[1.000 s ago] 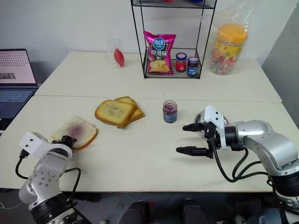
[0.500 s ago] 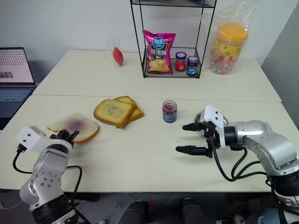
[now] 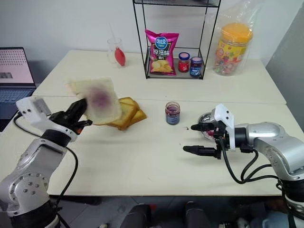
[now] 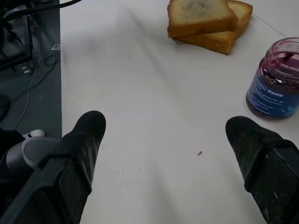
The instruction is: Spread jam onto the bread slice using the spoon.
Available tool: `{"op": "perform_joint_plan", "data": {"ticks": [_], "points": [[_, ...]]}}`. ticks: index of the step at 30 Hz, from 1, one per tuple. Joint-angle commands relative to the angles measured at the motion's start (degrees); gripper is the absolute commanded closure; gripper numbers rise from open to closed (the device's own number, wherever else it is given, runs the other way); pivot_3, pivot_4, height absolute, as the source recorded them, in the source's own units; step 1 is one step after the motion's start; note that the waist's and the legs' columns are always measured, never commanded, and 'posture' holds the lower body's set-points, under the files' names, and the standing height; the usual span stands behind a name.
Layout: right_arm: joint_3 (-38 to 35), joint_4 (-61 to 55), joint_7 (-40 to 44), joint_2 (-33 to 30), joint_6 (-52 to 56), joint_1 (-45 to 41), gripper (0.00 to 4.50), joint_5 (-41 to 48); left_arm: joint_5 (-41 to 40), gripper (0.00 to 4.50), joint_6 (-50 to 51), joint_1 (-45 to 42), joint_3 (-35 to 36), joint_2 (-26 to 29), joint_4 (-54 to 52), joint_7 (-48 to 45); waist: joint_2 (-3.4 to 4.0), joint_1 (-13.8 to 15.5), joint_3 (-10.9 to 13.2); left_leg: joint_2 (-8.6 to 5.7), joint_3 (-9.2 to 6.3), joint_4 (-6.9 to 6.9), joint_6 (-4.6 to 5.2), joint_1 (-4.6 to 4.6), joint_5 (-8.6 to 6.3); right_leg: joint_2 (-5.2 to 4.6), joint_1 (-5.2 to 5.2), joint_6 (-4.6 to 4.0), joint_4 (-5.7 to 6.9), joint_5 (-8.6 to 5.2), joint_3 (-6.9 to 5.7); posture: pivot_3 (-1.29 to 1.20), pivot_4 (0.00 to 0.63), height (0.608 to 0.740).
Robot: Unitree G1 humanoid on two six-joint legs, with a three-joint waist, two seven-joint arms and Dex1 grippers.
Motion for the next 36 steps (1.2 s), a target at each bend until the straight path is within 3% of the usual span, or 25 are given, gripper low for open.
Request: {"op": "perform_joint_plan", "data": {"ticks": [1,7,12,26,36], "points": [[-3.09,-2.22,0.45,-1.82,0.07,0.6,0.0,1.45,-16.97,4.48,6.09,2.55,-4.93,2.2,-2.93,-2.54,0.01,-0.07,0.0,0.0,0.02,-0.01,0.0,0.01,-0.01,-0.01,0.0,0.03,0.0,0.01,0.02,0.0,0.15,0.74],[-3.57,-2.77,0.54,-3.07,0.14,1.77,0.0,1.81,-21.01,4.48,7.2,6.44,-10.87,4.95,-2.75,-4.11,0.06,-0.19,0.05,0.06,-0.04,-0.05,-0.02,0.05,-0.04,0.06,-0.05,-0.09,0.09,-0.08,-0.02,0.0,0.15,0.74],[-6.5,-6.08,-1.76,-3.91,2.04,5.23,0.0,3.62,-0.31,4.48,1.6,10.03,-24.62,1.44,6.56,-10.86,0.24,0.0,0.0,-0.08,0.08,-0.03,-0.03,0.09,-0.04,-0.04,0.03,-0.38,0.0,-0.25,0.08,0.0,0.15,0.74],[-7.73,-9.3,-3.97,-3.9,3.43,8.3,0.0,5.21,14.14,4.48,-1.24,11.8,-28.42,-0.89,9.67,-15.08,0.13,-0.01,0.11,0.0,0.06,-0.04,-0.03,-0.01,-0.04,-0.02,-0.07,-0.38,0.0,-0.25,0.05,0.0,0.15,0.74],[-7.71,-10.31,-3.7,-4.19,2.62,10.03,0.0,4.8,16.85,2.7,-0.72,12.22,-27.54,-0.88,8.27,-16.82,0.13,-0.01,0.11,0.01,0.05,-0.04,-0.02,0.0,-0.04,-0.01,-0.07,-0.38,0.0,-0.25,0.05,0.0,0.15,0.74]]}}
